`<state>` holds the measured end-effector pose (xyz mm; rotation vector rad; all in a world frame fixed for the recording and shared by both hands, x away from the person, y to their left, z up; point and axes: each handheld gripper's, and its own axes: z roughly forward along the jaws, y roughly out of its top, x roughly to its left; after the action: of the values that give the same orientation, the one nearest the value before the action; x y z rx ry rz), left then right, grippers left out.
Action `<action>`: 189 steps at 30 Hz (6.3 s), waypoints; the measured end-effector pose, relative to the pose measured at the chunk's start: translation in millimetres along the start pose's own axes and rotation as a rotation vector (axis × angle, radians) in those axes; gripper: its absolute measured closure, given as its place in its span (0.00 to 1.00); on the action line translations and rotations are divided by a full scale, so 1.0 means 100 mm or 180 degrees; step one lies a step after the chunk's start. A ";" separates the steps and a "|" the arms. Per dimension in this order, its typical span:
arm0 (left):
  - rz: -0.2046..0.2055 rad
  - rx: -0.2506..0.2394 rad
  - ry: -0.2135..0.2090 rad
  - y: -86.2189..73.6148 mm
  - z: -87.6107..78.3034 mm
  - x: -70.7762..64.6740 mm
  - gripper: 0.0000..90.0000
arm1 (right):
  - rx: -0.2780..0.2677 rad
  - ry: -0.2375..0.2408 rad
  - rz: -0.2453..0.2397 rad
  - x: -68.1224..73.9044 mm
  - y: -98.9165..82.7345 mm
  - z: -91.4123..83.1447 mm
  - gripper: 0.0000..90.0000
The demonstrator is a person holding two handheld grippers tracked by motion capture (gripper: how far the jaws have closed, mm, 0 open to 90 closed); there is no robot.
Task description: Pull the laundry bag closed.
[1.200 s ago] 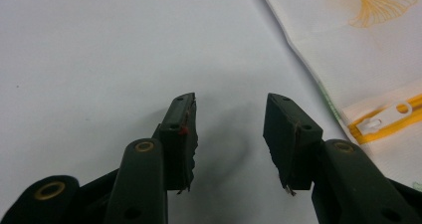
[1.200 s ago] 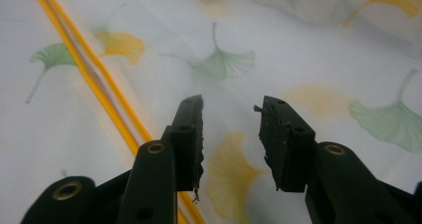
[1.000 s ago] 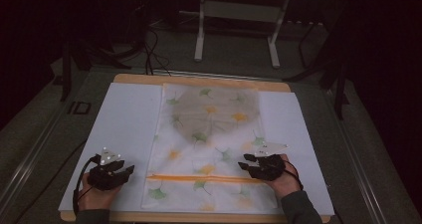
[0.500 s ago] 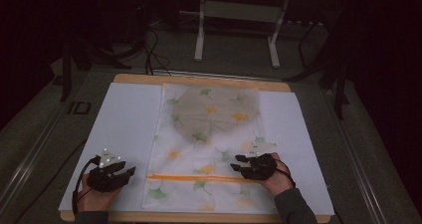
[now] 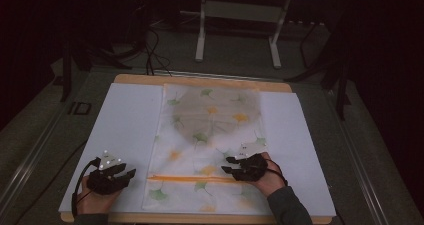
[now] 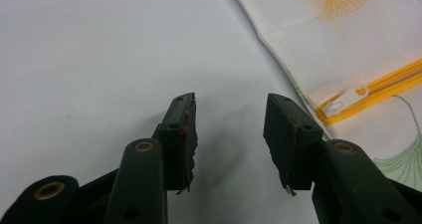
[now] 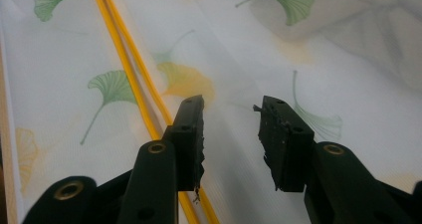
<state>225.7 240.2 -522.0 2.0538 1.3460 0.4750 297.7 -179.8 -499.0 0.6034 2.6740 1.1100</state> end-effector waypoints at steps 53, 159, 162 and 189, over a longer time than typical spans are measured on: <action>-0.0119 -0.0042 0.0058 -0.01 -0.02 0.08 0.66 | 0.0025 0.0404 -0.0370 0.31 0.53 0.57 0.67; 0.0066 0.0086 -0.0009 0.02 0.01 0.02 0.64 | 0.0090 0.0937 -0.0705 0.94 1.09 1.61 0.92; 0.0058 0.0085 -0.0087 0.02 0.00 0.01 0.64 | 0.0093 0.0930 -0.0699 0.93 1.09 1.60 0.92; -0.0042 0.0177 -0.0922 0.04 0.06 -0.20 0.63 | 0.0032 0.0851 -0.0736 0.92 1.11 1.48 0.93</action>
<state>223.9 218.9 -522.7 2.0637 1.2089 0.1277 294.9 25.0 -525.9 0.1473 2.8786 1.1837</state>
